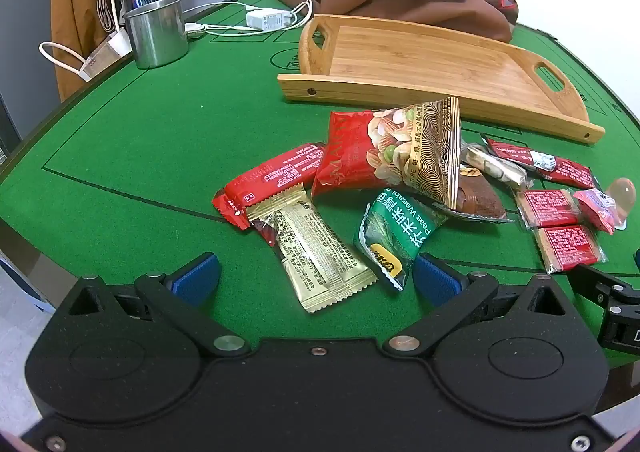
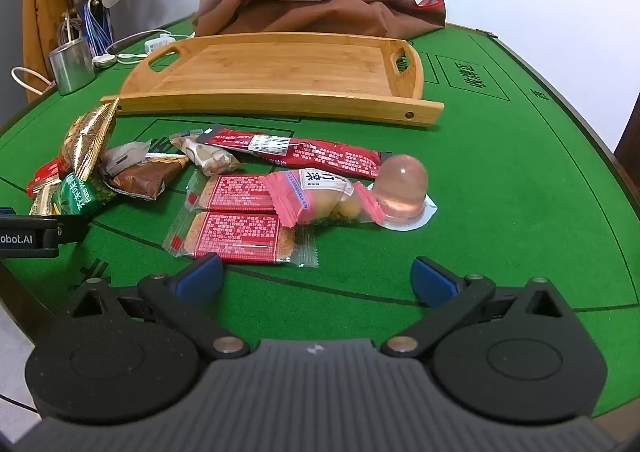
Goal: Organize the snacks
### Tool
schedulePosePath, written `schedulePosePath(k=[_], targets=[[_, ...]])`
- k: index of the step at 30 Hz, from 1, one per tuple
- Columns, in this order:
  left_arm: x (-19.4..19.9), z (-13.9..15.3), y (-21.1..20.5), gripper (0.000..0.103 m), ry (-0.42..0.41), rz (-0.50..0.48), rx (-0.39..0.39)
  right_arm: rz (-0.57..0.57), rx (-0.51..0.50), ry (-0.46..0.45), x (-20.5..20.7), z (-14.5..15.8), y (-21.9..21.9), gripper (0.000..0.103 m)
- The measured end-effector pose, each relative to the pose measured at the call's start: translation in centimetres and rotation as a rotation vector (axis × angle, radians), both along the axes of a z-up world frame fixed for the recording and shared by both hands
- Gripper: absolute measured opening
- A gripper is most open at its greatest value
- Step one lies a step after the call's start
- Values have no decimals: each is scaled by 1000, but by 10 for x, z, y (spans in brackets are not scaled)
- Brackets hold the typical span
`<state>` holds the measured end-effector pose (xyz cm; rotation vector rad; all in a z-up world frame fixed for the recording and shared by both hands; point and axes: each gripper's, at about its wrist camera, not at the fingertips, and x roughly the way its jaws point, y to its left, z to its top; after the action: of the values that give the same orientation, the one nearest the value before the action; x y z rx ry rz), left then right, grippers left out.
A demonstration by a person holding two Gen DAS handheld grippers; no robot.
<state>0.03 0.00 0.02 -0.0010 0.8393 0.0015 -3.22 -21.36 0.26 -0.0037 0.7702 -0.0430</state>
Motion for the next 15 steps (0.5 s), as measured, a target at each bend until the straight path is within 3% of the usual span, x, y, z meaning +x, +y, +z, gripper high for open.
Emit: schedulePosePath(k=[15], targets=[[0,0,0,103,-2,0,0,0,0,-4,-1,-1,0,103]])
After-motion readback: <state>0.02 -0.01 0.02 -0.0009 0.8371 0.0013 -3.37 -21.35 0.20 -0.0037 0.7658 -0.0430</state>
